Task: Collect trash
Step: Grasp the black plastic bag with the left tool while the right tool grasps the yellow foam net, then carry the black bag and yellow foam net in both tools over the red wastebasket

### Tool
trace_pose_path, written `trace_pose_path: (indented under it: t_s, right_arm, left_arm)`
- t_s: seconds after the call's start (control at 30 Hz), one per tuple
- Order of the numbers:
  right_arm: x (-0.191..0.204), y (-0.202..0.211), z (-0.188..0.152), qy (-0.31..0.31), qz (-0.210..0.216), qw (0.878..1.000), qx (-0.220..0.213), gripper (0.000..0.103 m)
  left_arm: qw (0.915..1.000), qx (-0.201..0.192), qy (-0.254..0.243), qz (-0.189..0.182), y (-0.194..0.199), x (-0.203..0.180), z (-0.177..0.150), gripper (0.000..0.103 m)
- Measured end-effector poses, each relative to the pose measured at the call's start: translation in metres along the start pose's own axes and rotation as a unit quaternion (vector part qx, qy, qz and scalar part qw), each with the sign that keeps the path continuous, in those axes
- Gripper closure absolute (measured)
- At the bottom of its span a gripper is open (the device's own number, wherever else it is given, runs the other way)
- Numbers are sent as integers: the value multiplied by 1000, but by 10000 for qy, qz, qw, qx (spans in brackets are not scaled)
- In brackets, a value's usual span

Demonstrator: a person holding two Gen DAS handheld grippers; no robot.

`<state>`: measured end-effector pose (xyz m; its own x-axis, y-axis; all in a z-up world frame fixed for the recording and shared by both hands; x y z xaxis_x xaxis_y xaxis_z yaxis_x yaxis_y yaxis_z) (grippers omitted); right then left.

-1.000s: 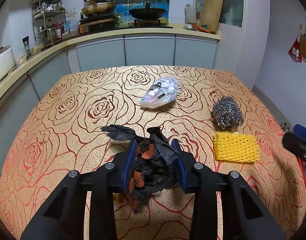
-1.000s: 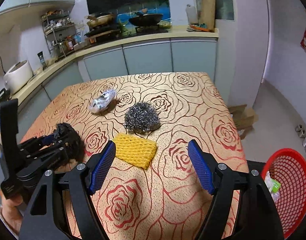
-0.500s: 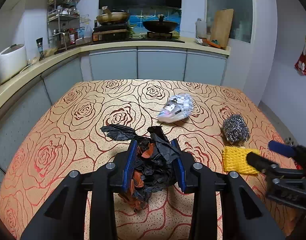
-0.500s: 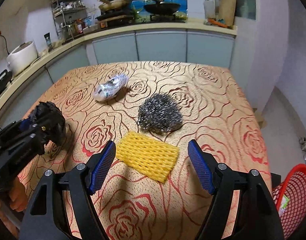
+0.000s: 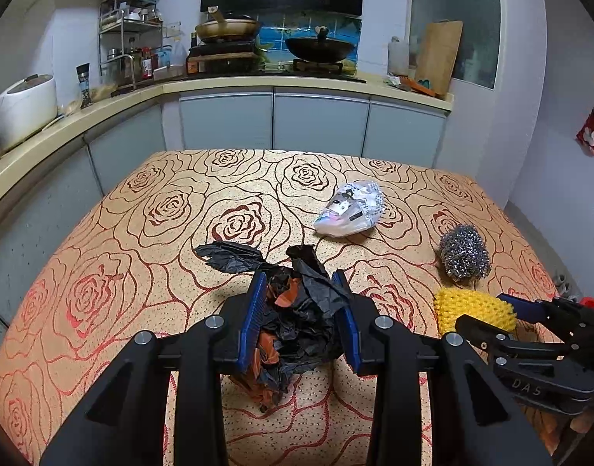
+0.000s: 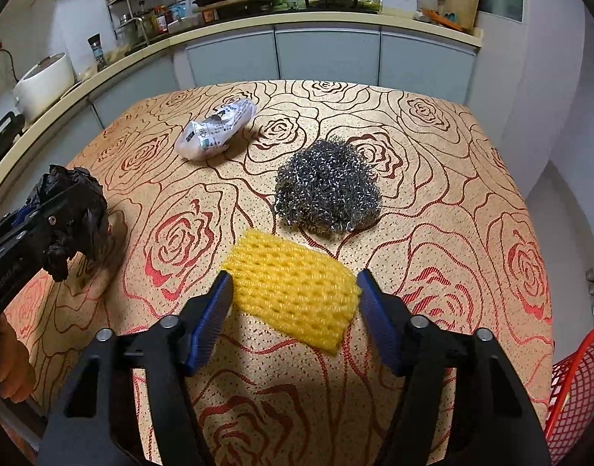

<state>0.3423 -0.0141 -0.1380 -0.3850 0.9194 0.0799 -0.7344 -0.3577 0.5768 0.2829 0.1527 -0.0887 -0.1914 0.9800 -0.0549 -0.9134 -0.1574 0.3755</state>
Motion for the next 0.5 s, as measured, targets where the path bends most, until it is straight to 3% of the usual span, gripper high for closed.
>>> trace_pose_path:
  t_s: [0.3, 0.5]
  right_arm:
    - [5, 5, -2, -72, 106, 9999, -37, 74]
    - [9, 10, -2, -90, 104, 9999, -99, 80]
  left_arm:
    - [10000, -31, -13, 30, 0, 1, -1, 69]
    - [9999, -78, -33, 56, 3, 0, -1, 69]
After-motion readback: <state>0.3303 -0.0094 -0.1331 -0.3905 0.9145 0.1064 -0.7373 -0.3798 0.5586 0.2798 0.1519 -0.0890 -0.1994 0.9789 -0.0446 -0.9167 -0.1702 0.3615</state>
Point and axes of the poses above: each gripper's, at about its wrist camera, not at the fingertips, and y roughly against the way its jaws point, x to its left, z to its top, the point moved 3 cm from there along -y, roughly the way its jaws point, and after that the axes turned 15 degrees about -x, right-handed, at the moved point
